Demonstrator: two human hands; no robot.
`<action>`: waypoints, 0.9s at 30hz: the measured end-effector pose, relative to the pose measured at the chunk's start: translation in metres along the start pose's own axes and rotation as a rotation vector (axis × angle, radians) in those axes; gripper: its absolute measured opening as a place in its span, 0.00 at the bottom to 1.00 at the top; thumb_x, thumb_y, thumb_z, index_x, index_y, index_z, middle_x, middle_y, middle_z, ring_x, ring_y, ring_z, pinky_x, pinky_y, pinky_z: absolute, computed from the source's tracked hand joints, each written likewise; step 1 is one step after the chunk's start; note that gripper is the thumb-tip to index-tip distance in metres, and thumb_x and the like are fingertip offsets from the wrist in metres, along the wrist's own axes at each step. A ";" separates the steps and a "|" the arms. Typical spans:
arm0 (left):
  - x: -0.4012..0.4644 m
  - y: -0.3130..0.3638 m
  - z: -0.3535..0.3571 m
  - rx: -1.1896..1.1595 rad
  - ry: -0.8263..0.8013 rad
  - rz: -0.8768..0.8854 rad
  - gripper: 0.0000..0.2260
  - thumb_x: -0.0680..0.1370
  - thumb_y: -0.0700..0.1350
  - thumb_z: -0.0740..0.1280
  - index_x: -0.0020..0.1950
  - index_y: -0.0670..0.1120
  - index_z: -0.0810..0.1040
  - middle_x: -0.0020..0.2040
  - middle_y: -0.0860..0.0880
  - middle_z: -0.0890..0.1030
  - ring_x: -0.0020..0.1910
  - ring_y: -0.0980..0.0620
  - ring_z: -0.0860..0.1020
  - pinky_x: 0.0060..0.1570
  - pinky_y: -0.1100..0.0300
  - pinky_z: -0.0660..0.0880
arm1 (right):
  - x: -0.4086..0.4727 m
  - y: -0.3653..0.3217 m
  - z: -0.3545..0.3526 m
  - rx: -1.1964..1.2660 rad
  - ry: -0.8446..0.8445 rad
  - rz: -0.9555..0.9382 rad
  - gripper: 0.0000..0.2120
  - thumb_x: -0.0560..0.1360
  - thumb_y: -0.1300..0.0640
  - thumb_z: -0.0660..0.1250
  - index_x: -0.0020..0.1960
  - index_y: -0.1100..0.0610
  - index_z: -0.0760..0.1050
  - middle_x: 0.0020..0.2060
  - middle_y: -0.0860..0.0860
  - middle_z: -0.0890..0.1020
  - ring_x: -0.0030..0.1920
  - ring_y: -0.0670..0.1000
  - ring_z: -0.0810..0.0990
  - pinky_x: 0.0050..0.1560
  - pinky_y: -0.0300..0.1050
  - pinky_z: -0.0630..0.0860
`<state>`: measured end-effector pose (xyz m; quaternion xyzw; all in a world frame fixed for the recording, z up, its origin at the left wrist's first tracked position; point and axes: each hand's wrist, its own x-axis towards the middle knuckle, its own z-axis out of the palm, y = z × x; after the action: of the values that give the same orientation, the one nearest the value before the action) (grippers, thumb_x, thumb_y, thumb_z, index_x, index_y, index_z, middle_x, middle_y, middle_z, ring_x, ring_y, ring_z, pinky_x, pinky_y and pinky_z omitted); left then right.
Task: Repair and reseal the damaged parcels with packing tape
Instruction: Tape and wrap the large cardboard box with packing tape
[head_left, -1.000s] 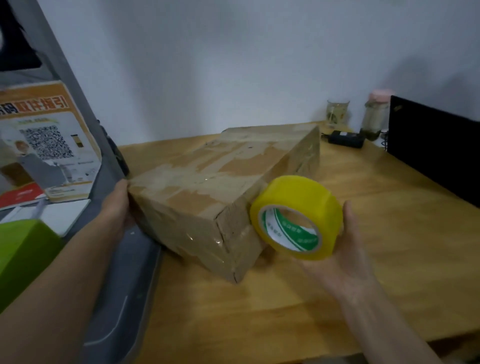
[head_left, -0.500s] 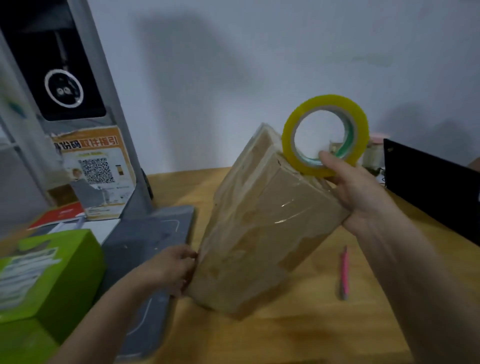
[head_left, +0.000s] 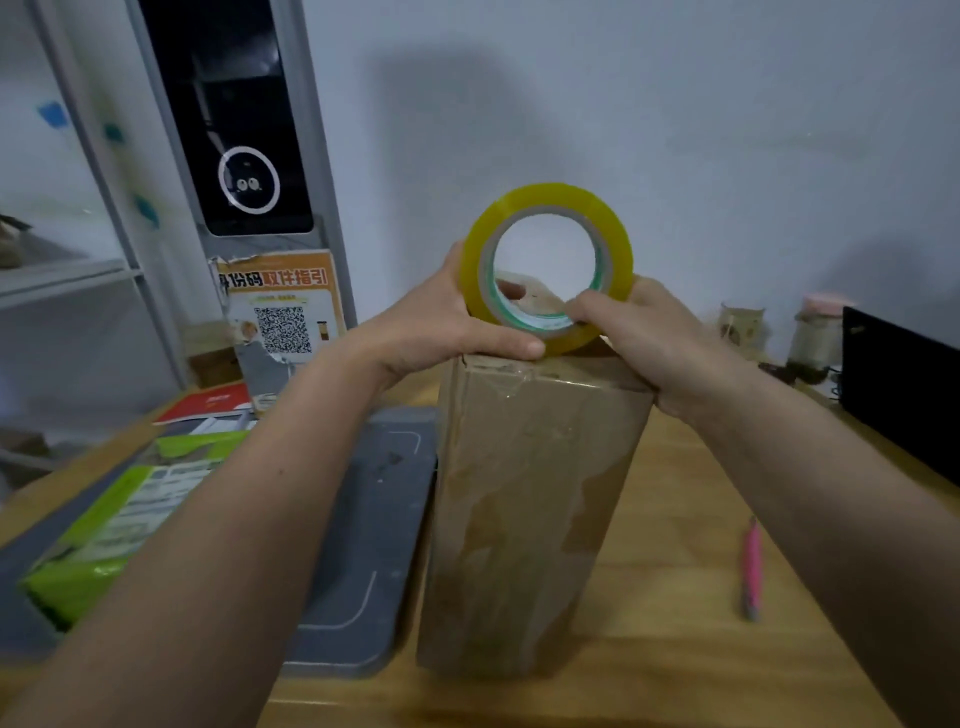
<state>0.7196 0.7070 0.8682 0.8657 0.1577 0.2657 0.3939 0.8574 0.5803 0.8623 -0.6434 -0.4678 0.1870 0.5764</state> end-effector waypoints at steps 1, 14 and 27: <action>-0.002 -0.002 -0.006 0.017 -0.039 -0.019 0.49 0.61 0.50 0.82 0.76 0.53 0.58 0.67 0.52 0.74 0.60 0.62 0.77 0.55 0.68 0.76 | 0.001 -0.003 -0.001 -0.026 0.005 -0.021 0.05 0.74 0.56 0.63 0.45 0.57 0.74 0.38 0.53 0.77 0.39 0.50 0.76 0.41 0.47 0.71; -0.020 -0.005 -0.026 0.064 -0.144 -0.131 0.56 0.63 0.57 0.81 0.80 0.57 0.48 0.69 0.63 0.68 0.63 0.68 0.72 0.66 0.61 0.70 | 0.005 -0.001 -0.062 -0.353 0.331 -0.180 0.11 0.71 0.66 0.66 0.50 0.55 0.77 0.44 0.57 0.79 0.41 0.55 0.76 0.39 0.47 0.71; -0.040 0.005 -0.031 0.204 -0.281 -0.223 0.50 0.63 0.70 0.72 0.79 0.61 0.51 0.78 0.63 0.53 0.75 0.65 0.54 0.77 0.54 0.52 | -0.010 0.086 -0.047 -0.345 0.129 0.008 0.06 0.72 0.68 0.67 0.44 0.59 0.74 0.42 0.57 0.77 0.45 0.57 0.76 0.42 0.49 0.71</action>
<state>0.6696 0.7037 0.8758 0.9067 0.2223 0.0797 0.3496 0.9219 0.5541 0.7924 -0.7453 -0.4525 0.0646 0.4853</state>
